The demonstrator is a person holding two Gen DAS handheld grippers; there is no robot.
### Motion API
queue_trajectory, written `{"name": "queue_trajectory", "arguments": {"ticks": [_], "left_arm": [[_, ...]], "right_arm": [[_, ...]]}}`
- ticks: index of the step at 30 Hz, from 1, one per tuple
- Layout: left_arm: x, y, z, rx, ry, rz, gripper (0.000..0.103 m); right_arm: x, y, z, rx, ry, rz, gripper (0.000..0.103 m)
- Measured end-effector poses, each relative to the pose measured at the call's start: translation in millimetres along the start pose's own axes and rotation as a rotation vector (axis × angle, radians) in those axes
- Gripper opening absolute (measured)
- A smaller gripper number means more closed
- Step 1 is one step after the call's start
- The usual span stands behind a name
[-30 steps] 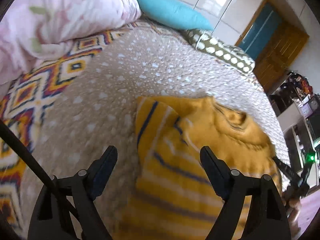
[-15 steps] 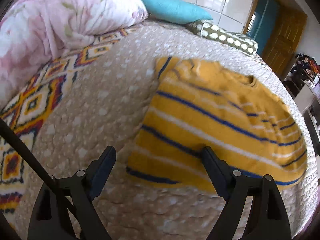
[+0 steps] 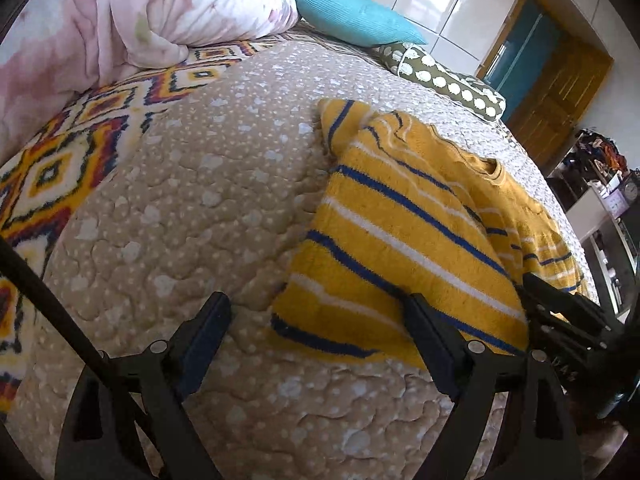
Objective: Fold small clothes
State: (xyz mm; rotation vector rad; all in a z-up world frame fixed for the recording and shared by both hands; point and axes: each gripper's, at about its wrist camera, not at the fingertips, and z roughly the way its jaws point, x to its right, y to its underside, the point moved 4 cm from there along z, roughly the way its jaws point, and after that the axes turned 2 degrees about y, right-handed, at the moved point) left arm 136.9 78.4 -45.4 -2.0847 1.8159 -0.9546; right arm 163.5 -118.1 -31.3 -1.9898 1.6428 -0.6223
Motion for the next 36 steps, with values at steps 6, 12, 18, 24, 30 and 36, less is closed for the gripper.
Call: {"name": "queue_trajectory", "arguments": {"ticks": [6, 12, 18, 24, 30, 36], "left_arm": [[1.4, 0.7, 0.3, 0.004, -0.016, 0.014, 0.089], [5.9, 2.9, 3.0, 0.006, -0.021, 0.03, 0.093], [5.6, 0.7, 2.6, 0.003, 0.016, 0.012, 0.096], [-33.7, -26.4, -2.4, -0.037, 0.276, -0.279, 0.096], [-28.5, -67.0, 24.9, -0.125, 0.285, -0.152, 0.096], [-3.7, -84.1, 56.2, -0.251, 0.364, -0.043, 0.098]], "right_arm": [[3.1, 5.3, -1.4, 0.02, -0.001, 0.014, 0.047], [4.0, 7.3, -13.0, 0.045, 0.021, 0.003, 0.048], [6.7, 25.3, -40.0, 0.089, -0.004, -0.025, 0.05], [-5.1, 38.2, -54.4, 0.135, -0.006, -0.112, 0.057], [-34.9, 38.3, -51.1, 0.155, -0.014, -0.24, 0.058], [-74.6, 46.5, -63.4, 0.25, 0.025, -0.416, 0.066]]}}
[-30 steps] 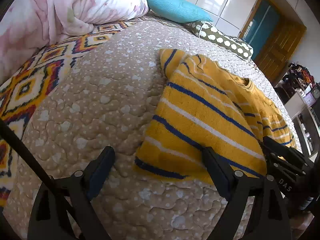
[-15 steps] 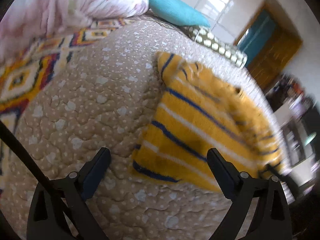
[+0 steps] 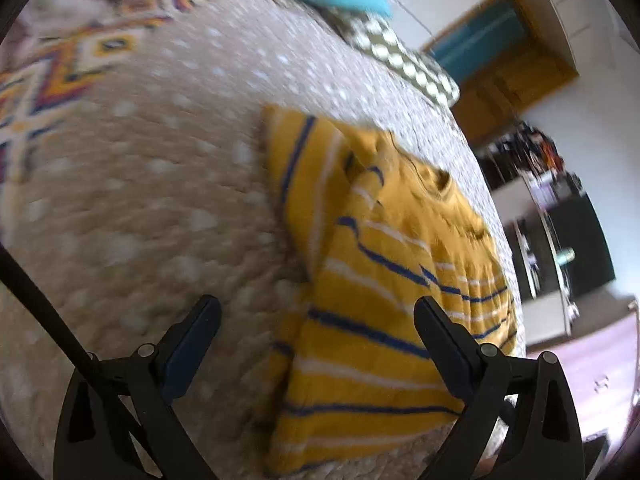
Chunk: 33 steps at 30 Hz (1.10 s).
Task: Fold small clothes
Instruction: 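Grasp the sweater edge with the right tool and lift it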
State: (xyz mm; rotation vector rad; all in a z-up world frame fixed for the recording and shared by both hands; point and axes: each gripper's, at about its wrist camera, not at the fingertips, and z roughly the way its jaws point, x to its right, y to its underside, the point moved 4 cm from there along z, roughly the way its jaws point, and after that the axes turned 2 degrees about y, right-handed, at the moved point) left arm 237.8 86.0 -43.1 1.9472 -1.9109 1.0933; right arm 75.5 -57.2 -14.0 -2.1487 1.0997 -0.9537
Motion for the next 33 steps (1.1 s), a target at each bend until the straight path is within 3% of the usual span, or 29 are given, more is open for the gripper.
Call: {"name": "queue_trajectory", "arguments": {"ticks": [1, 8, 9, 10, 12, 15, 18, 22, 26, 28, 30, 33], "left_arm": [[1.0, -5.9, 7.2, -0.017, 0.003, 0.005, 0.102], [2.9, -38.1, 24.7, -0.027, 0.066, -0.036, 0.101], [3.2, -36.5, 25.4, -0.024, 0.058, -0.031, 0.091], [5.1, -37.5, 26.3, -0.017, 0.031, -0.007, 0.061], [9.9, -35.0, 33.5, -0.071, 0.11, 0.006, 0.024], [4.3, -36.5, 28.4, -0.057, 0.134, -0.019, 0.027], [-7.4, -36.7, 22.9, -0.041, 0.135, -0.075, 0.05], [-18.3, -39.0, 16.5, -0.073, 0.202, -0.133, 0.055], [-35.5, -37.9, -28.7, 0.047, 0.092, -0.123, 0.058], [-49.7, -29.6, -62.6, 0.125, -0.032, -0.132, 0.061], [-71.0, -12.2, -104.0, 0.229, -0.154, -0.205, 0.065], [-92.2, 20.4, -145.1, 0.371, -0.177, -0.323, 0.071]], "right_arm": [[-8.3, -0.8, 1.5, -0.001, 0.003, -0.037, 0.066], [-51.8, -11.0, 23.9, -0.008, 0.083, -0.216, 0.066], [-55.9, -11.8, 26.8, -0.012, 0.09, -0.226, 0.066], [-60.1, -12.3, 31.0, -0.019, 0.1, -0.24, 0.066], [-66.9, -12.1, 37.4, -0.032, 0.123, -0.265, 0.066], [-73.9, -15.5, 40.4, -0.032, 0.154, -0.29, 0.066], [-80.4, -24.1, 48.5, -0.037, 0.181, -0.314, 0.066], [-90.7, -37.6, 63.2, -0.037, 0.214, -0.35, 0.066], [-93.6, -48.4, 74.1, -0.033, 0.217, -0.364, 0.065], [-91.9, -52.0, 78.2, -0.034, 0.213, -0.358, 0.065], [-91.3, -55.5, 82.6, -0.038, 0.224, -0.355, 0.065], [-91.9, -60.0, 90.1, -0.039, 0.264, -0.364, 0.065]]}}
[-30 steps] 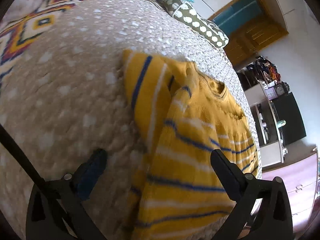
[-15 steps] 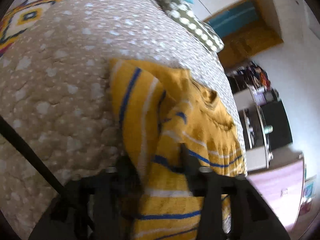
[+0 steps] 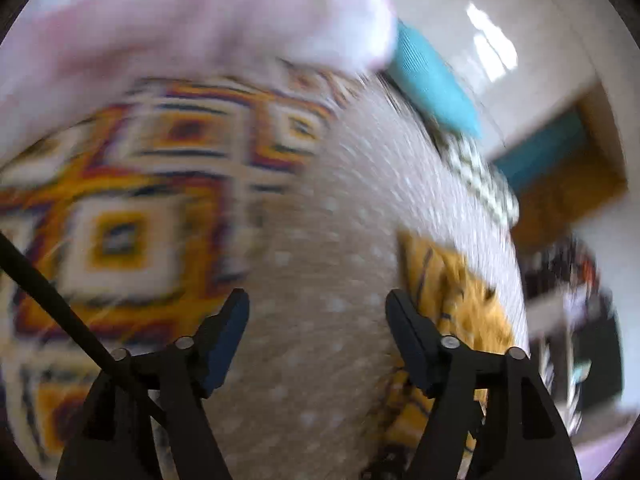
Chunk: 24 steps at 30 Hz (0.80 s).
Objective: Fold small clothes
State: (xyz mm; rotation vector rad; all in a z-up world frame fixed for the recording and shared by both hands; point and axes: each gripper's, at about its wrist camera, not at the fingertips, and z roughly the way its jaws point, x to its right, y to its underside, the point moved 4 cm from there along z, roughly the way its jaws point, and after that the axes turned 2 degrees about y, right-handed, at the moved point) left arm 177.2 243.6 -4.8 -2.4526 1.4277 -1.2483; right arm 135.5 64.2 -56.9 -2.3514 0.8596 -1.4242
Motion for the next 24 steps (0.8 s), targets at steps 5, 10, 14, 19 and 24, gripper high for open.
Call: {"name": "queue_trajectory", "arguments": {"ticks": [5, 10, 14, 19, 24], "left_arm": [[-43.0, 31.6, -33.6, 0.084, 0.038, -0.123, 0.071], [-38.8, 54.3, -36.9, 0.057, 0.031, -0.093, 0.071], [-3.8, 70.2, -40.9, 0.047, 0.027, 0.017, 0.071], [54.0, 87.9, -17.3, -0.031, 0.094, 0.084, 0.071], [120.8, 113.8, 11.9, -0.099, 0.144, 0.204, 0.073]], "right_arm": [[-5.3, -27.0, 21.4, -0.031, 0.089, -0.043, 0.065], [-1.0, -36.0, 51.9, -0.183, 0.052, -0.012, 0.026], [38.3, -34.3, 39.4, -0.126, 0.03, 0.074, 0.021], [184.6, 18.7, 11.9, -0.104, -0.08, 0.549, 0.021], [300.6, 162.5, 6.9, -0.132, -0.191, 1.038, 0.021]]}}
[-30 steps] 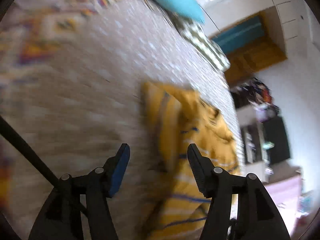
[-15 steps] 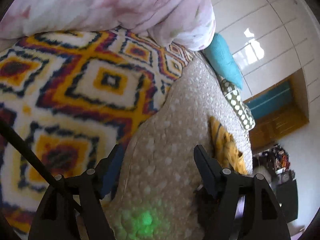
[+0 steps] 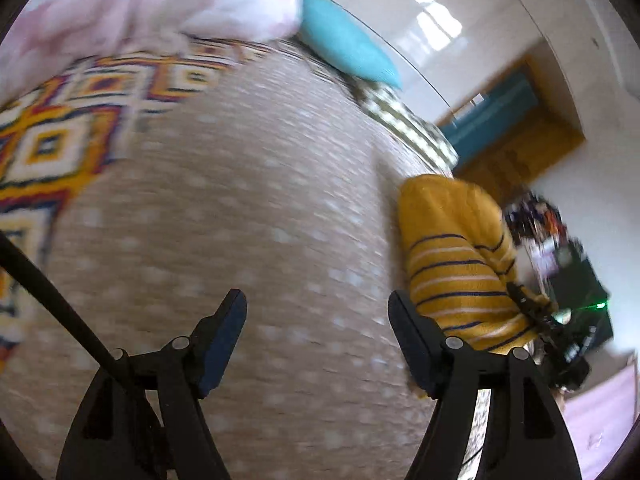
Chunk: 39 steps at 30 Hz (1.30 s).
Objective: Fold small clothes
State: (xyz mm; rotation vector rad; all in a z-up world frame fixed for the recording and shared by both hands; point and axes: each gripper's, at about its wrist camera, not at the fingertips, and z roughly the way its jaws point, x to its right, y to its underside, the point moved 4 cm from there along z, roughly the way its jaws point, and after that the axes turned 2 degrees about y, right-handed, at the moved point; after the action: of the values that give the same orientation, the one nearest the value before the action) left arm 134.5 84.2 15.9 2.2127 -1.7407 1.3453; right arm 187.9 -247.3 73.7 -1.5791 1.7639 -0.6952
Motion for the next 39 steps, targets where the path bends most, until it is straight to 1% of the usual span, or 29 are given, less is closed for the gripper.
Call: {"name": "queue_trajectory", "arguments": {"ticks": [1, 2, 3, 5, 6, 9, 12, 13, 15, 16, 17, 19, 20, 21, 23, 25, 26, 27, 29, 31, 33, 35, 37, 38, 39], "left_arm": [[10.7, 2.6, 9.2, -0.014, -0.003, 0.021, 0.073], [20.6, 5.5, 19.0, -0.033, -0.008, 0.041, 0.073], [31.8, 9.7, 29.0, -0.057, -0.011, 0.059, 0.073], [55.7, 18.0, 48.9, -0.105, 0.0, 0.101, 0.073], [68.3, 21.8, 57.1, -0.124, 0.007, 0.128, 0.073], [102.7, 32.8, 70.1, -0.148, 0.015, 0.202, 0.073], [132.4, 39.6, 91.1, -0.157, 0.018, 0.269, 0.075], [142.7, 41.3, 99.4, -0.165, 0.018, 0.281, 0.076], [155.9, 47.0, 118.9, -0.192, 0.012, 0.304, 0.076], [161.1, 52.9, 132.3, -0.212, -0.004, 0.32, 0.076], [163.8, 57.6, 143.8, -0.229, -0.019, 0.334, 0.076], [169.1, 75.7, 171.1, -0.298, -0.07, 0.395, 0.076], [170.0, 83.9, 181.0, -0.329, -0.094, 0.42, 0.076], [169.9, 92.6, 187.7, -0.328, -0.123, 0.437, 0.076], [171.0, 96.5, 185.1, -0.282, -0.13, 0.458, 0.076], [170.7, 97.6, 182.9, -0.282, -0.125, 0.471, 0.076], [170.3, 97.5, 181.3, -0.283, -0.122, 0.47, 0.076], [170.6, 99.0, 177.2, -0.277, -0.124, 0.48, 0.076], [172.7, 101.6, 175.0, -0.259, -0.143, 0.522, 0.076], [173.9, 103.3, 171.1, -0.247, -0.157, 0.546, 0.076], [172.1, 103.1, 172.0, -0.247, -0.156, 0.531, 0.076], [169.7, 101.4, 170.4, -0.254, -0.147, 0.511, 0.076], [166.7, 101.1, 159.5, -0.264, -0.121, 0.499, 0.076], [167.9, 103.6, 152.4, -0.265, -0.098, 0.501, 0.076], [169.5, 104.1, 140.7, -0.256, -0.071, 0.508, 0.076]], "right_arm": [[31.7, 9.1, 0.1, -0.012, -0.015, 0.067, 0.021], [60.3, 22.1, 5.7, -0.042, -0.02, 0.127, 0.021], [79.1, 34.1, 11.3, -0.071, -0.027, 0.175, 0.021], [115.7, 62.4, 26.0, -0.121, -0.091, 0.292, 0.021], [126.9, 72.5, 28.9, -0.123, -0.137, 0.341, 0.022], [138.0, 84.3, 24.5, -0.095, -0.217, 0.386, 0.022], [137.0, 89.8, 24.4, -0.085, -0.25, 0.384, 0.023], [138.8, 92.8, 24.1, -0.083, -0.274, 0.391, 0.024], [141.7, 102.4, 17.7, -0.076, -0.299, 0.402, 0.025], [144.4, 106.5, 14.8, -0.075, -0.313, 0.407, 0.028], [146.2, 107.8, 13.7, -0.076, -0.314, 0.408, 0.03], [148.1, 112.0, 7.7, -0.075, -0.298, 0.389, 0.044], [149.3, 113.2, 3.0, -0.073, -0.282, 0.375, 0.049], [152.0, 115.4, -4.4, -0.068, -0.266, 0.365, 0.054], [159.7, 115.2, -23.7, -0.027, -0.257, 0.361, 0.054], [170.3, 115.2, -39.1, 0.004, -0.238, 0.367, 0.054], [173.0, 112.0, -39.8, 0.011, -0.233, 0.367, 0.054], [175.4, 111.1, -43.9, 0.016, -0.228, 0.366, 0.053], [173.4, 107.0, -50.1, 0.022, -0.245, 0.358, 0.039], [162.2, 102.6, -56.2, 0.031, -0.268, 0.328, 0.022], [146.8, 96.6, -57.4, 0.043, -0.274, 0.285, 0.018], [134.3, 95.5, -50.0, 0.018, -0.282, 0.258, 0.018], [132.3, 104.6, -29.2, -0.07, -0.217, 0.252, 0.017], [133.6, 112.9, -18.0, -0.119, -0.18, 0.243, 0.015], [135.9, 122.6, -10.7, -0.155, -0.152, 0.235, 0.015]]}}
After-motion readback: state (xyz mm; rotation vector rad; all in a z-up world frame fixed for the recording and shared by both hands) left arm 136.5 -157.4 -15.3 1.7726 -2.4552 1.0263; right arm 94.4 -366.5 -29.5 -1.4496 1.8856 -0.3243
